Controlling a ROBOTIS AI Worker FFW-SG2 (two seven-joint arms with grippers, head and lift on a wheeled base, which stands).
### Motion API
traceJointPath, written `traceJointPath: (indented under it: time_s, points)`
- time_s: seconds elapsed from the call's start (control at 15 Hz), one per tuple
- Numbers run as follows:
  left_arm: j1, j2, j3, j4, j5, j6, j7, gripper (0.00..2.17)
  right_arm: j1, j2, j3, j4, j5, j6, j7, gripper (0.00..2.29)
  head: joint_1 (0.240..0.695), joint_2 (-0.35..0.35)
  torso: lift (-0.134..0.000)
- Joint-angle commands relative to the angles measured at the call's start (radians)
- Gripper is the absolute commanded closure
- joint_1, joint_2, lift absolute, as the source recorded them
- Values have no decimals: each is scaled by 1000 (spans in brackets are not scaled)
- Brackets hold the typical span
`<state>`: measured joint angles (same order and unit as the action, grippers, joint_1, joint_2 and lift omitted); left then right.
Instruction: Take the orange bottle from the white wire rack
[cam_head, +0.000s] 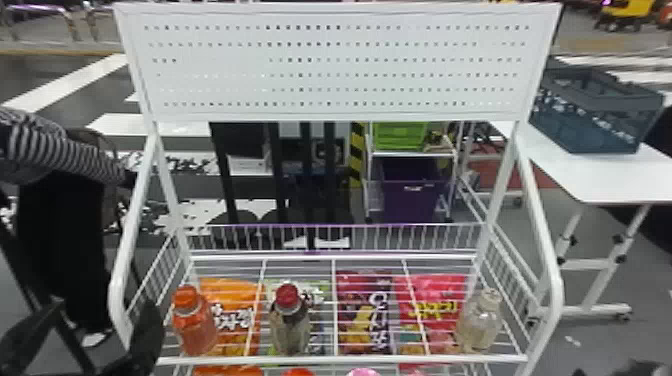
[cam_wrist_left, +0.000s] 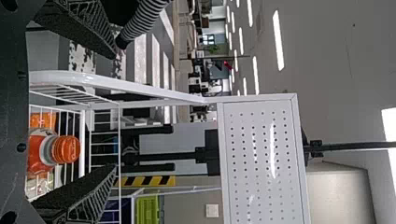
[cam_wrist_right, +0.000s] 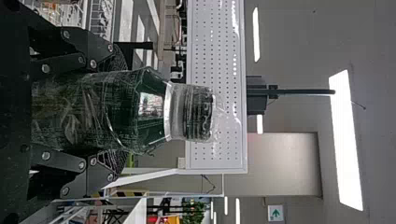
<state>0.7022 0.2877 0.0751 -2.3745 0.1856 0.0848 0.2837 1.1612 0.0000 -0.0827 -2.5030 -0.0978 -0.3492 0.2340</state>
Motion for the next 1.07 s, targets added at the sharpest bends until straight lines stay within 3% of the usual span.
traceJointPath:
  time_s: [0.0, 0.67, 1.0]
  points:
    - [-1, 1, 0, -2, 0, 0, 0, 39, -2, 1, 0, -14, 0, 60, 1, 950, 499, 0, 0]
    - [28, -5, -8, -3, -8, -27, 3, 43, -3, 1, -5, -19, 0, 69, -1, 947, 499, 0, 0]
    - [10, -8, -207, 245, -71, -331, 71, 39, -11, 1, -3, -14, 0, 69, -1, 947, 499, 0, 0]
